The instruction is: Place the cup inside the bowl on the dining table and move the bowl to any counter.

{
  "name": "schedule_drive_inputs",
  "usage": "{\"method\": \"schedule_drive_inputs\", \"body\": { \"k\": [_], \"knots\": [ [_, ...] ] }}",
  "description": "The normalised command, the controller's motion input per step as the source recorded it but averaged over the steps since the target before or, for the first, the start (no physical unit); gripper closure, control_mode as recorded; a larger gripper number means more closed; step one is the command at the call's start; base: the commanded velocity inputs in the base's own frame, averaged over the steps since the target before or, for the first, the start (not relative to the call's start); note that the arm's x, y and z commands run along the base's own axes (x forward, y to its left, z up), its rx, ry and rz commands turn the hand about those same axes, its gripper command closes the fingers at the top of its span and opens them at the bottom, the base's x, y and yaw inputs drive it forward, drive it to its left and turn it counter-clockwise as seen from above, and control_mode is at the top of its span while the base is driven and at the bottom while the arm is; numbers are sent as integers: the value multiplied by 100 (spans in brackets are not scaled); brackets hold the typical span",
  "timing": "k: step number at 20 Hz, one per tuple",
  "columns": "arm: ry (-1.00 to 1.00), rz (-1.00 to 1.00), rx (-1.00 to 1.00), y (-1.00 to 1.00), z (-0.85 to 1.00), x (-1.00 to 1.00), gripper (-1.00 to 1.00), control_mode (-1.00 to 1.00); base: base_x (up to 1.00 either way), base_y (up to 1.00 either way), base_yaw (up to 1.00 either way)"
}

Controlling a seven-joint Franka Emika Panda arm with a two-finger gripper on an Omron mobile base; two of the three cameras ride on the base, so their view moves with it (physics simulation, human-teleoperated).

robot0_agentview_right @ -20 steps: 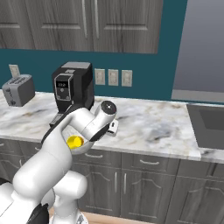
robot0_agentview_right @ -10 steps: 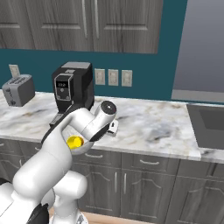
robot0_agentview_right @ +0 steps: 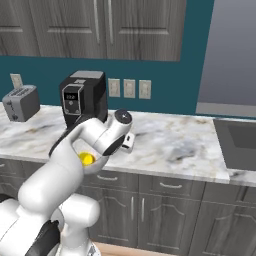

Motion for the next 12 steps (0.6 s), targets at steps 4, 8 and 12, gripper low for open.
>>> {"method": "schedule_drive_inputs", "body": {
  "k": [4,8,12],
  "knots": [
    [4,0,0,-8,5,5,100,-100,0,0,0],
    [0,0,7,-17,0,0,100,-100,0,0,0],
    [0,0,15,-23,0,0,100,-100,0,0,0]
  ]
}}
